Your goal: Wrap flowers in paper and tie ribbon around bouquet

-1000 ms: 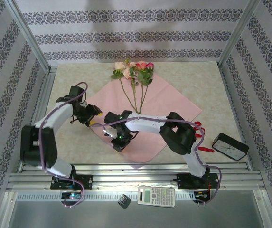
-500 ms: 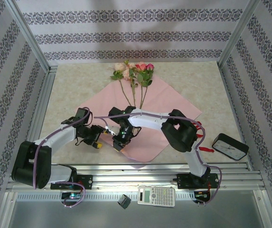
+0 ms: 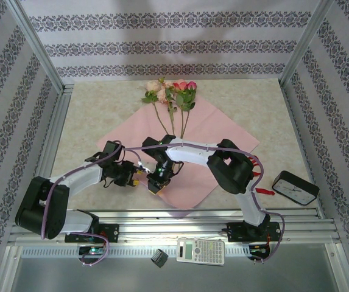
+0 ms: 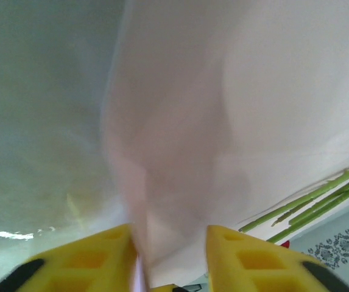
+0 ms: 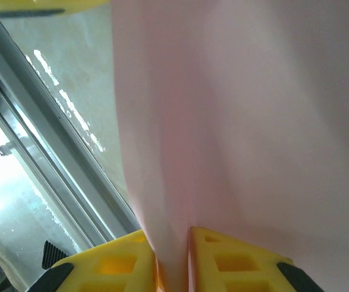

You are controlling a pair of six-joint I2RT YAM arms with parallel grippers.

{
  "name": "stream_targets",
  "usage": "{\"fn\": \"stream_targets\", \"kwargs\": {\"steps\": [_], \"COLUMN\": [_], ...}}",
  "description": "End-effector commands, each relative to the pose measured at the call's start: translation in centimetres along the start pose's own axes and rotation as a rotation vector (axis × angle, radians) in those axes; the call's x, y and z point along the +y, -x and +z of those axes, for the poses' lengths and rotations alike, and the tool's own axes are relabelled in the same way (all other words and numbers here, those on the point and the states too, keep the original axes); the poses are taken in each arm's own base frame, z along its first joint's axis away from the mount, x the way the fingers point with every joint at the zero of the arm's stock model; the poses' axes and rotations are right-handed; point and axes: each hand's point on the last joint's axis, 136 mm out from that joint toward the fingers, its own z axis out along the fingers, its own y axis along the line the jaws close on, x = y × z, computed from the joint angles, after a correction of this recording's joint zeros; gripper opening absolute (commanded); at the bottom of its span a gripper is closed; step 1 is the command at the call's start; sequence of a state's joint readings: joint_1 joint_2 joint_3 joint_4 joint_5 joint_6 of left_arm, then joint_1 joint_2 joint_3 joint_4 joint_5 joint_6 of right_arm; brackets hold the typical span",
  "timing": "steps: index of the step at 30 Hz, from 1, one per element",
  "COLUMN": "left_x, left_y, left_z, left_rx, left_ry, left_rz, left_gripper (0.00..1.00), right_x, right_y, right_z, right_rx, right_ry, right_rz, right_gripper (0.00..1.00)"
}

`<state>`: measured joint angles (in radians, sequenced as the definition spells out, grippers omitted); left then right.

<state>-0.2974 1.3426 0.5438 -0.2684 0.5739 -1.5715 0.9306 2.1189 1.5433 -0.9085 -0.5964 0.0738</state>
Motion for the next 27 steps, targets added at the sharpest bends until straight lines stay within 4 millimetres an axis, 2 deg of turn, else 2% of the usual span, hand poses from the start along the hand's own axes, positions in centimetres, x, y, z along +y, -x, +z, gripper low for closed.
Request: {"fn": "stream_targets", "kwargs": {"steps": [1,4,6,12,17,23,27], "left_x": [0.5,0.3,0.3,0.3,-0.1,-0.5,-0.2], "left_y": [-1.5,-1.5,-1.4,-1.2,-0.8,-0.2,0.3], "left_z": [0.8,1.1,1.2,1.3,1.1,1.1,1.3], "left_rx": [0.069,0.075,0.076,0.064,0.045,0.027,0.02], "left_ry": [-0.001,-0.009,-0.011,-0.012,-0.043,-0.061,-0.053], "left_rz": [-0.01,-0.022,-0.031,-0.055,-0.106,-0.172,-0.269], "left_gripper": [0.2,0.05,0.0,0.0,0.0,0.0,0.0], "right_x": [0.9,0.8,0.8,0.9,0.2,-1.5,-3.5], "right_y": [2.2,2.3,2.3,2.1,1.5,1.1,1.1], "right_z": [-1.4,-2.1,-2.7,-3.5,-4.5,-8.7,-11.6], "right_rx": [-0.108,-0.137,-0.159,-0.183,-0.233,-0.407,-0.492], "right_ry": [0.038,0.038,0.04,0.031,-0.025,-0.084,-0.093], "right_rz": [-0.064,-0.061,-0.066,-0.091,-0.118,-0.142,-0.095], "right_gripper": [0.22,0.25,0.28,0.49,0.59,0.64,0.65]}}
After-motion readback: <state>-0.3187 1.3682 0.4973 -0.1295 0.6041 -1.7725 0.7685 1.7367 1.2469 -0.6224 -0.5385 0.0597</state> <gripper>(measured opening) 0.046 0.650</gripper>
